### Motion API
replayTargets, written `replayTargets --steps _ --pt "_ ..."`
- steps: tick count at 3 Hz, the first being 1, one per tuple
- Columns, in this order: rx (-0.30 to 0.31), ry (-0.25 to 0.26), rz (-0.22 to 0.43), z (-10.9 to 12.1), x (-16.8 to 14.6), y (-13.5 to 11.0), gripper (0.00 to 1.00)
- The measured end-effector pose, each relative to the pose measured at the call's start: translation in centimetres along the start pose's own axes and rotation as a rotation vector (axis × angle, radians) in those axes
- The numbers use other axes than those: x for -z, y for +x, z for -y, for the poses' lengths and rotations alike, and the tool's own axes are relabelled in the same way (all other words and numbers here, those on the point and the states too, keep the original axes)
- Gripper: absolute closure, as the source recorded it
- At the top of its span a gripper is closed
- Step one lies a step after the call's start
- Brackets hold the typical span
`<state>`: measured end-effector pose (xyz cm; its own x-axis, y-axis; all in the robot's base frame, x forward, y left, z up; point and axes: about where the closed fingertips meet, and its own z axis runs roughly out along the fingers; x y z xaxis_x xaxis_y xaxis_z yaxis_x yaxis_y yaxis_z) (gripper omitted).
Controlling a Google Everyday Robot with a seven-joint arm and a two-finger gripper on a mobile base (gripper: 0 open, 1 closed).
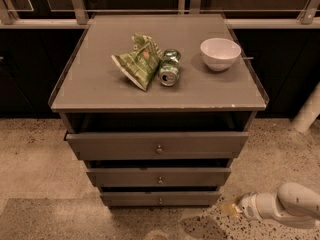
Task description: Close middle drawer
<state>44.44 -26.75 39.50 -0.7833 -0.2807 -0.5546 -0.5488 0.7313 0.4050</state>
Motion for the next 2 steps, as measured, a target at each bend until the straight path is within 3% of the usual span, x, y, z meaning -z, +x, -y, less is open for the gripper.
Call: replayTargets --steps 2 --pt "0.0 0.0 0.0 -0.01 -0.01 0.0 0.1"
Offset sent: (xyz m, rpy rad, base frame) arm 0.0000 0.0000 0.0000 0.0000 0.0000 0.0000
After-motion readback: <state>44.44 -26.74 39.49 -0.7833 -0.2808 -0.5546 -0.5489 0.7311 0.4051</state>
